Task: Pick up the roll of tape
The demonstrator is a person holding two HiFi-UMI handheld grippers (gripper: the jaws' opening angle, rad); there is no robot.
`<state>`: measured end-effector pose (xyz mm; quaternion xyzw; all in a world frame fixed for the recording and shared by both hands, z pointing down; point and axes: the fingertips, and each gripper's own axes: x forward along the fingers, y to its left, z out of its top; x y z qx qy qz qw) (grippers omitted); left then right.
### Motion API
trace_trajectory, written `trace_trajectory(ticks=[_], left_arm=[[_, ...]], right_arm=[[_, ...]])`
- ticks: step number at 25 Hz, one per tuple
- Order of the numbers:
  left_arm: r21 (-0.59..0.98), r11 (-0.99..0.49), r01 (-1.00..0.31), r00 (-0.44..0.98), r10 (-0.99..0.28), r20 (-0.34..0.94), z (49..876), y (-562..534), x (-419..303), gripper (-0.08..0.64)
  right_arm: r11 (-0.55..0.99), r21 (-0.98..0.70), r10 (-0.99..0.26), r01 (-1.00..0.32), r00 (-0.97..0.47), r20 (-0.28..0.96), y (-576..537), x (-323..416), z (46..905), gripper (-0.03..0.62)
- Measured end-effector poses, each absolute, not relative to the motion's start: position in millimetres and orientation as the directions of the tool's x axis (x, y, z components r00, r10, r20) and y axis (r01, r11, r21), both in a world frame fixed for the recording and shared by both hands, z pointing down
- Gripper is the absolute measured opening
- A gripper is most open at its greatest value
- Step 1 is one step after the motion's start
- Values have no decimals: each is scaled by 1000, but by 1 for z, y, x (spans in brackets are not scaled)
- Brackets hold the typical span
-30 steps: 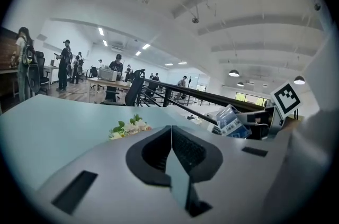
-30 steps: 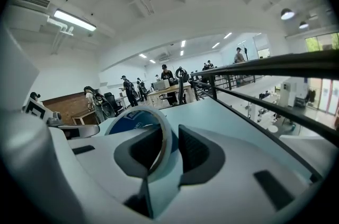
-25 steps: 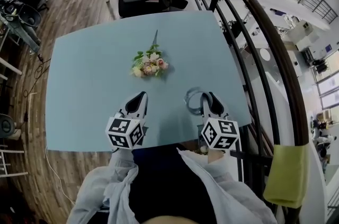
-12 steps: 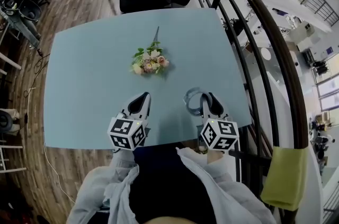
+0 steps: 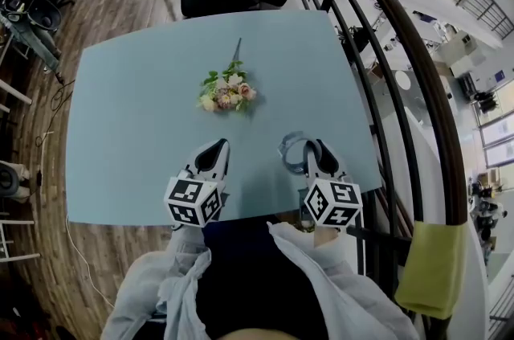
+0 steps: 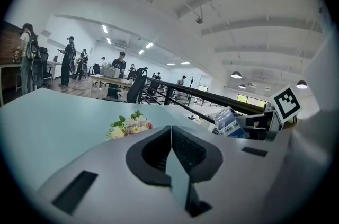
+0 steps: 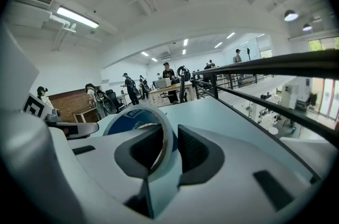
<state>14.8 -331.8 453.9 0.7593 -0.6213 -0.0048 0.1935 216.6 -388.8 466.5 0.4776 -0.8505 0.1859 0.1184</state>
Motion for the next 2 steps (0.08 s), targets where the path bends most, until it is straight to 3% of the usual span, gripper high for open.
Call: trace_trajectory(ticks=[2], left_arm=[[301, -153, -941, 228, -945, 233, 454, -332, 15, 17]], right_arm=[[476, -205, -767, -855, -517, 379, -389, 216, 467, 95]])
